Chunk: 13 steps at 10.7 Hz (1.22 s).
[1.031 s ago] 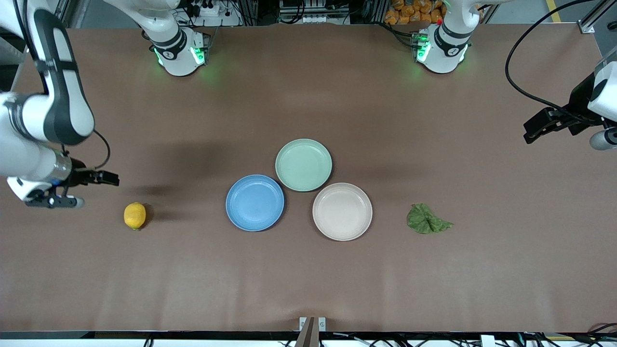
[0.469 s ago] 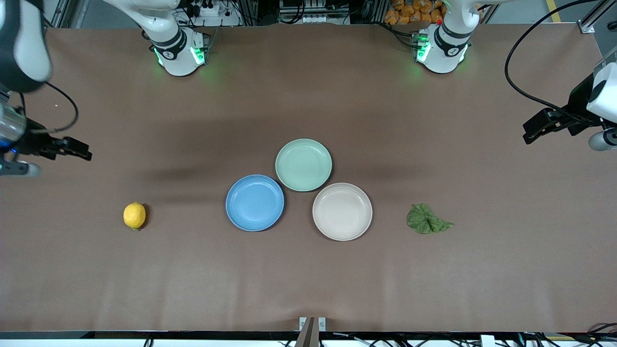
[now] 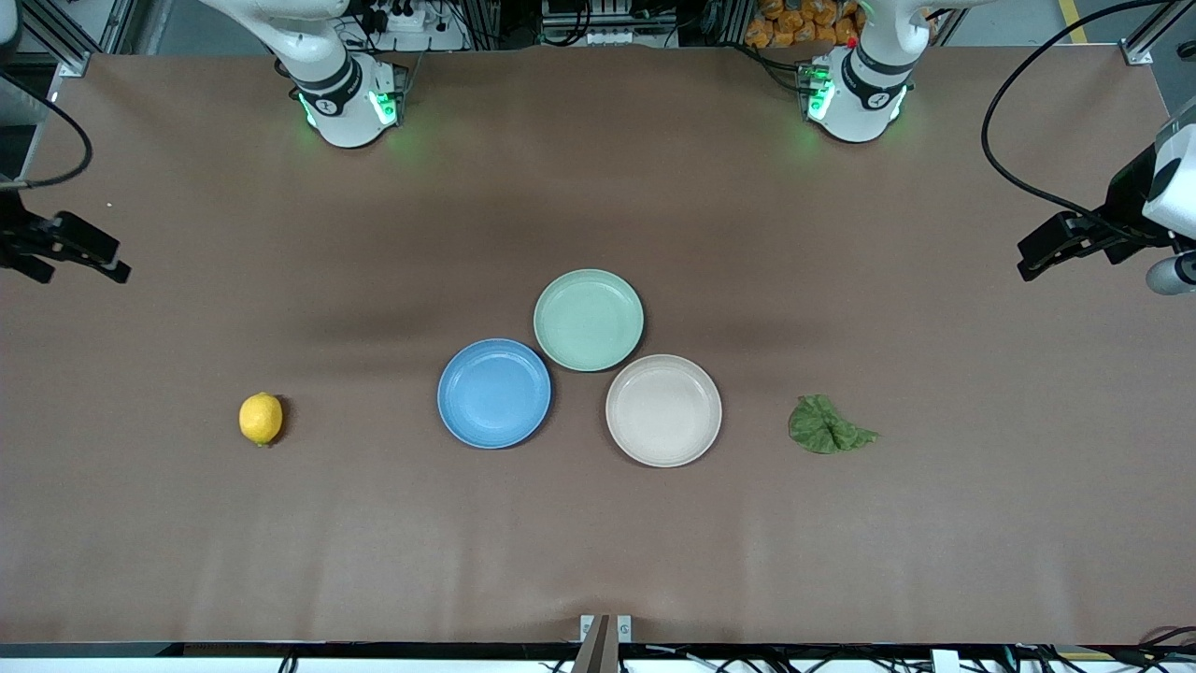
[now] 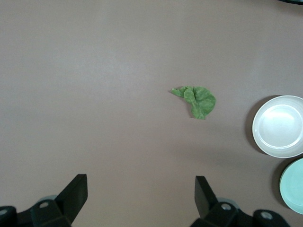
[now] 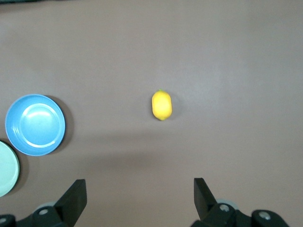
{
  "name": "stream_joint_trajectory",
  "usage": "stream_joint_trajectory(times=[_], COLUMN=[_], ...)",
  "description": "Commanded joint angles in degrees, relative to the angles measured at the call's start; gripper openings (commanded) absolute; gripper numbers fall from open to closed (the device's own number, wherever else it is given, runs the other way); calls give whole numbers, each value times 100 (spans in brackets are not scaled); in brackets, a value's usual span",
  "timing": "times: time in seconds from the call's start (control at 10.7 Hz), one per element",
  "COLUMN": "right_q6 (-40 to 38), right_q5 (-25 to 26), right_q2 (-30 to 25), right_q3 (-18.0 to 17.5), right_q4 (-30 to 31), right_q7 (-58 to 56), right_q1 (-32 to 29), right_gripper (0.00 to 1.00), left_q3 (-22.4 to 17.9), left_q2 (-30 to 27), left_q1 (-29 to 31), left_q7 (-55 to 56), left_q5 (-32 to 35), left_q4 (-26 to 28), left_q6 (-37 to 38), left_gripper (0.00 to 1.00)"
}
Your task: Pick lemon and lettuce from blue and beige plates
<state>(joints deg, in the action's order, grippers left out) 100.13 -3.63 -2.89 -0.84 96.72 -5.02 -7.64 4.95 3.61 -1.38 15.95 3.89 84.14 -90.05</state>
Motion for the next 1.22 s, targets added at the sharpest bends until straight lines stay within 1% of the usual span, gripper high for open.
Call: stream_joint_trajectory(times=[0.0,0.09,0.19,0.47,0.56,0.75,1.12], right_q6=[-213,-344,-493,-889,-899,-881,-890], right_q5=[298,449,442,398,398,389,389], right_q2=[17,25,52,61,61,61,78], right_q3=[-39,-30,-30,-30,-21,-21,-4], right_q4=[-354,-469,-566,-584,-584,-584,-567], right_q7=[-61,-52,-35,-17,-43,-52,-70], right_q1=[33,86,87,87,78,69,52], right_gripper=[100,100,100,100,100,100,100], left_q3=[-21,-12,-21,-12,-12,-12,-12], left_q2=[8,8,8,17,17,17,17], left_q1=[-46,-46,-55,-64,-64,-47,-29], left_q7=[-188,-310,-573,-593,-593,-532,-549], left_q5=[-134,-134,-134,-143,-151,-387,-406], left_q4=[-3,5,6,-3,-12,14,14], left_q6=[48,136,154,163,163,163,207], left_gripper=[100,100,100,100,100,100,100])
